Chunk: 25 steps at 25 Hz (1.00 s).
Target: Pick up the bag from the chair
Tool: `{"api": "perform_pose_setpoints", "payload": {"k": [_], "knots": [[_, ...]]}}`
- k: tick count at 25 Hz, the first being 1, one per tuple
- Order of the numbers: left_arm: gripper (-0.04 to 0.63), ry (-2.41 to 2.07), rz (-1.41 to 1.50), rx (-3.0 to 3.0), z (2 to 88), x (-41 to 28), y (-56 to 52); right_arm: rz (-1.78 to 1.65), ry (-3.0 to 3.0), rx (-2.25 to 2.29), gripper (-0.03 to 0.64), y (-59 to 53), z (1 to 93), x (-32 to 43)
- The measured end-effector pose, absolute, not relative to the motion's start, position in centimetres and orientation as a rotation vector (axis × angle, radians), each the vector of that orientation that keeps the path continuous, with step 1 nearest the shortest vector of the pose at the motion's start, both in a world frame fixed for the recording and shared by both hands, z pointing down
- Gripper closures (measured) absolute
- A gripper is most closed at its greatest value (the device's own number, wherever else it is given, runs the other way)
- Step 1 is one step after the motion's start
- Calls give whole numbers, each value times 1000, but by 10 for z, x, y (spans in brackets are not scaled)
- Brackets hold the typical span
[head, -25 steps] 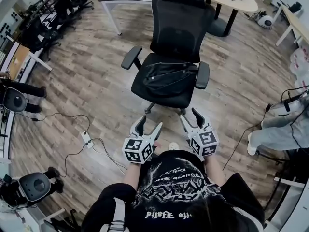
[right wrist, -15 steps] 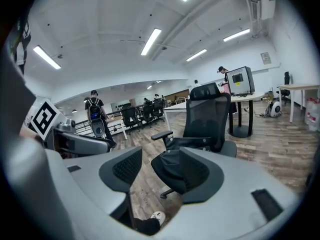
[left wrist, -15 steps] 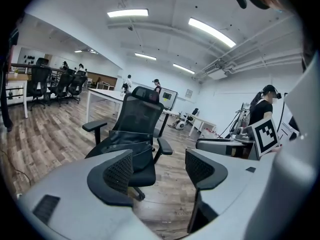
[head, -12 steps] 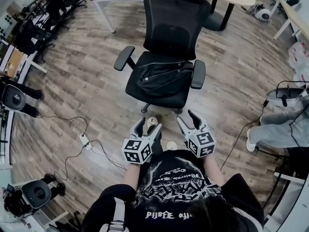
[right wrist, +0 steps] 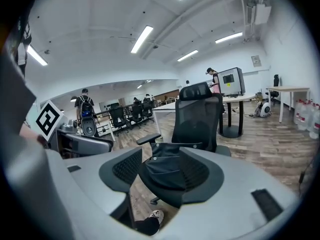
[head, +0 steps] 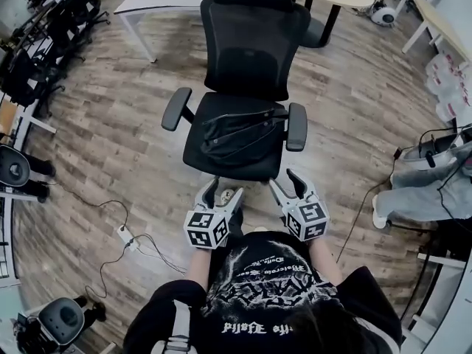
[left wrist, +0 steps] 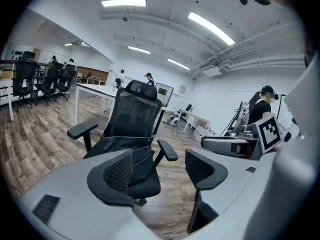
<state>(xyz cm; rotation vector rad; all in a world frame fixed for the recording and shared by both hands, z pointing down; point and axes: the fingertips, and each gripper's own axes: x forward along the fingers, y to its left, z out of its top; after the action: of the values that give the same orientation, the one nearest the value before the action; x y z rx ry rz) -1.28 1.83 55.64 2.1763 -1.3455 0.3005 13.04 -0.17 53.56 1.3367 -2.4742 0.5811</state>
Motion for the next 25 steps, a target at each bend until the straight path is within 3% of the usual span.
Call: {"api": "perform_pose_setpoints", "payload": {"k": [18,25], "knots": [[261,-1215,406,2240,572,-102,-177,582,-2299,1476,371,-167,557,60],[262,-1169,433,2182,589,-123,-209,614,-2224,1539,371,-200,566,68]]}}
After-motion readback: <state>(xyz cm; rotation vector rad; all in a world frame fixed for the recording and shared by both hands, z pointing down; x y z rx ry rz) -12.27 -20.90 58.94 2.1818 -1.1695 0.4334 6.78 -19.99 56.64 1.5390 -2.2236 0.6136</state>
